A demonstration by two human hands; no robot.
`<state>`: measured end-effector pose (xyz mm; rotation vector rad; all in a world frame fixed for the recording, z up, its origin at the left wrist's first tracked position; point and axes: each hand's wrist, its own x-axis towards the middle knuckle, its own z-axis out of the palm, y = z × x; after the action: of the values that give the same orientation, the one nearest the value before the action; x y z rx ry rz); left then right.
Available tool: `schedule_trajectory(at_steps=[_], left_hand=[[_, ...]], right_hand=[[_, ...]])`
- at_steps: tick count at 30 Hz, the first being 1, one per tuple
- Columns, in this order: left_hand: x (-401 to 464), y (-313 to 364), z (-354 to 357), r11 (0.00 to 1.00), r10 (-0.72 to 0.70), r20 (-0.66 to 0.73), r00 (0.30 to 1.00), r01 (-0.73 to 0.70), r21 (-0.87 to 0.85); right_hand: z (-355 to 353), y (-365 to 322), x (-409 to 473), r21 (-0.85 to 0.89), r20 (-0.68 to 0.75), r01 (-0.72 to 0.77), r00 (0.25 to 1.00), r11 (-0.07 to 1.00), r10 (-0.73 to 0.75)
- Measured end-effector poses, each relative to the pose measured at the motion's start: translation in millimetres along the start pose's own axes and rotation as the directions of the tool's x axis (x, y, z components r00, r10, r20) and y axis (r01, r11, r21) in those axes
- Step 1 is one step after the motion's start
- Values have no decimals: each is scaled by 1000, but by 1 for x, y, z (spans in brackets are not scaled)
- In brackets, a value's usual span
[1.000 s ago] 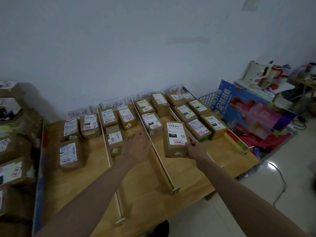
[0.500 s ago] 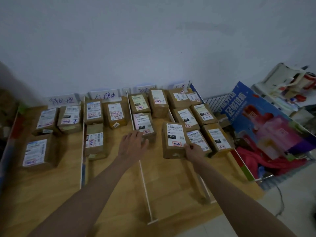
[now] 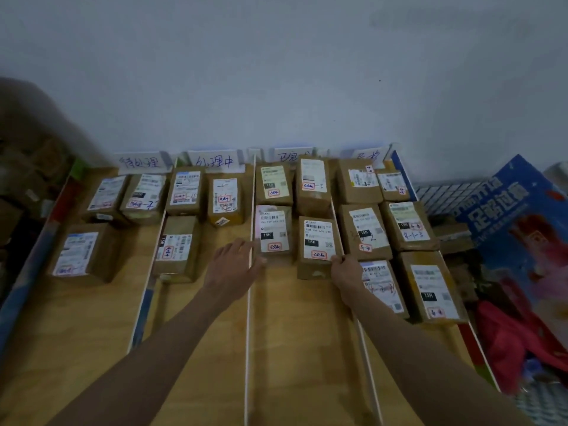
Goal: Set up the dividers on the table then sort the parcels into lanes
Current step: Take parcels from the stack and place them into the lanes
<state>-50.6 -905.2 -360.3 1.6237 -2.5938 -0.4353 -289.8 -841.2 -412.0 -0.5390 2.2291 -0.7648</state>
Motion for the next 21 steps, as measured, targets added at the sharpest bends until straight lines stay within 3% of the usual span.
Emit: schedule_trajectory(at_steps=[10, 15, 21], left_hand=[[2, 1, 22, 998, -57, -61, 997, 56, -19], [-1, 2, 28, 996, -87, -40, 995, 87, -13], [-13, 3, 22, 994, -105, -29, 994, 105, 0]], right_hand=[[21, -4, 41, -3, 31, 5, 1000, 1000, -5], [30, -5, 52, -2, 0, 18, 1000, 1000, -18], [20, -7, 48, -67, 67, 40, 997, 997, -35]])
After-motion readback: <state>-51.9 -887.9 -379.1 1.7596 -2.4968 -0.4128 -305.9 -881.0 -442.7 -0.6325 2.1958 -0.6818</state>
